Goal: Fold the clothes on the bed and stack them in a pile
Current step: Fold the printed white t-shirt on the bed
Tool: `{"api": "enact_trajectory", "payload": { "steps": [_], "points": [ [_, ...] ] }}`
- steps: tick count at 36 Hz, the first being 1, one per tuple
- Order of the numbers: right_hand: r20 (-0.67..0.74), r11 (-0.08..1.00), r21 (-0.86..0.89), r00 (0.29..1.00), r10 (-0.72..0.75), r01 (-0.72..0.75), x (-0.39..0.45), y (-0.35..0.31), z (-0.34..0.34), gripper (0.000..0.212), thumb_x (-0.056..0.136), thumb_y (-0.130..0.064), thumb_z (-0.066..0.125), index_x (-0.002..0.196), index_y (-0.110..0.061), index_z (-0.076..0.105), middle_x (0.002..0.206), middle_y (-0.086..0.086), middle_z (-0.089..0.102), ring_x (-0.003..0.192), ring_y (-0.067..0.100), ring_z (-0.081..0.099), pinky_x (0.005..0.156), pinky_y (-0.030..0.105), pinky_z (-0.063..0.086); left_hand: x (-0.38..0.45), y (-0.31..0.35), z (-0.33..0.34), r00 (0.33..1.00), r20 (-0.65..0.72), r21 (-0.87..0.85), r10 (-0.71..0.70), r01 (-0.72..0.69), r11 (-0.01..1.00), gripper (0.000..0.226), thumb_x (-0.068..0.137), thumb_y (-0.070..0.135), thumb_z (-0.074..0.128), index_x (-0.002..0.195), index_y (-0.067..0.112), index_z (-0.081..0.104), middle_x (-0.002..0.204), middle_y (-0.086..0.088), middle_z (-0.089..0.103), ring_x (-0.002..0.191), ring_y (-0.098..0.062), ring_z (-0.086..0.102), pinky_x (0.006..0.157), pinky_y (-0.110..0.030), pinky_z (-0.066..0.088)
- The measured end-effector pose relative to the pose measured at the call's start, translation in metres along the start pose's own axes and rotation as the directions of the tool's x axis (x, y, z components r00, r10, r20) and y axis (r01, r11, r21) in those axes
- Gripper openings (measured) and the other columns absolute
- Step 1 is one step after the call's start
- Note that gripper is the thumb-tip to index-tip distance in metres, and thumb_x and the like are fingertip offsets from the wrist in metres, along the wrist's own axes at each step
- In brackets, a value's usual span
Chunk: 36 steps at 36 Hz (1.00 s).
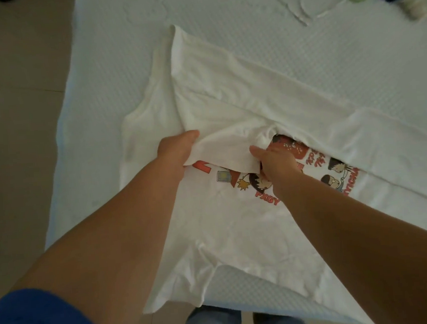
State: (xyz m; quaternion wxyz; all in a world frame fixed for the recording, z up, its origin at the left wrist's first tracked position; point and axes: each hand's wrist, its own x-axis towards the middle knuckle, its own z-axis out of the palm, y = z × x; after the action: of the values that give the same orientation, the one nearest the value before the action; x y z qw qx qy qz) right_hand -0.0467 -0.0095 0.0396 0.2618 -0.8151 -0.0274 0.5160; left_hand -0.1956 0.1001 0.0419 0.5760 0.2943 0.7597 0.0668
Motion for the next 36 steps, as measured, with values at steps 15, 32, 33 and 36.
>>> {"api": "enact_trajectory", "payload": {
  "steps": [15, 32, 33, 36],
  "points": [
    [-0.139, 0.987, 0.074, 0.982, -0.129, 0.140, -0.039, 0.015, -0.025, 0.045, 0.083, -0.026, 0.064, 0.124, -0.023, 0.047, 0.085, -0.009, 0.057, 0.071, 0.011, 0.059, 0.050, 0.024, 0.048, -0.032, 0.017, -0.030, 0.990, -0.002, 0.011, 0.140, -0.140, 0.990, 0.015, 0.085, 0.018, 0.064, 0.072, 0.014, 0.058, 0.087, -0.011, 0.064, 0.087, -0.028, 0.062, 0.084, -0.043, 0.052],
    [0.296, 0.178, -0.833, 0.694, -0.656, 0.524, 0.006, -0.004, -0.011, 0.059, 0.082, -0.022, 0.065, 0.136, -0.030, 0.043, 0.135, -0.001, 0.044, 0.125, 0.019, 0.034, 0.106, 0.036, 0.026, 0.009, 0.092, 0.012, 0.925, 0.374, -0.204, 0.067, 0.012, 0.979, 0.030, 0.092, -0.007, 0.034, 0.106, 0.004, 0.058, 0.087, -0.013, 0.062, 0.068, -0.022, 0.068, 0.061, -0.034, 0.058],
    [0.304, 0.147, -0.839, 0.675, -0.672, 0.524, 0.008, -0.002, -0.007, 0.054, 0.081, -0.021, 0.066, 0.131, -0.029, 0.049, 0.134, 0.000, 0.046, 0.124, 0.022, 0.036, 0.105, 0.037, 0.026, 0.013, 0.090, 0.011, 0.923, 0.379, -0.126, 0.075, -0.028, 0.992, 0.034, 0.090, -0.009, 0.032, 0.110, 0.004, 0.057, 0.093, -0.014, 0.063, 0.073, -0.022, 0.066, 0.065, -0.034, 0.058],
    [0.269, 0.174, -0.813, 0.624, -0.734, 0.556, 0.011, 0.002, 0.001, 0.039, 0.073, -0.015, 0.072, 0.110, -0.024, 0.066, 0.123, 0.007, 0.057, 0.116, 0.030, 0.048, 0.098, 0.044, 0.033, 0.029, 0.079, 0.006, 0.884, 0.391, 0.257, 0.256, -0.372, 0.892, 0.040, 0.085, -0.009, 0.046, 0.114, 0.012, 0.063, 0.105, -0.009, 0.066, 0.085, -0.020, 0.065, 0.072, -0.032, 0.058]
  ]
}}
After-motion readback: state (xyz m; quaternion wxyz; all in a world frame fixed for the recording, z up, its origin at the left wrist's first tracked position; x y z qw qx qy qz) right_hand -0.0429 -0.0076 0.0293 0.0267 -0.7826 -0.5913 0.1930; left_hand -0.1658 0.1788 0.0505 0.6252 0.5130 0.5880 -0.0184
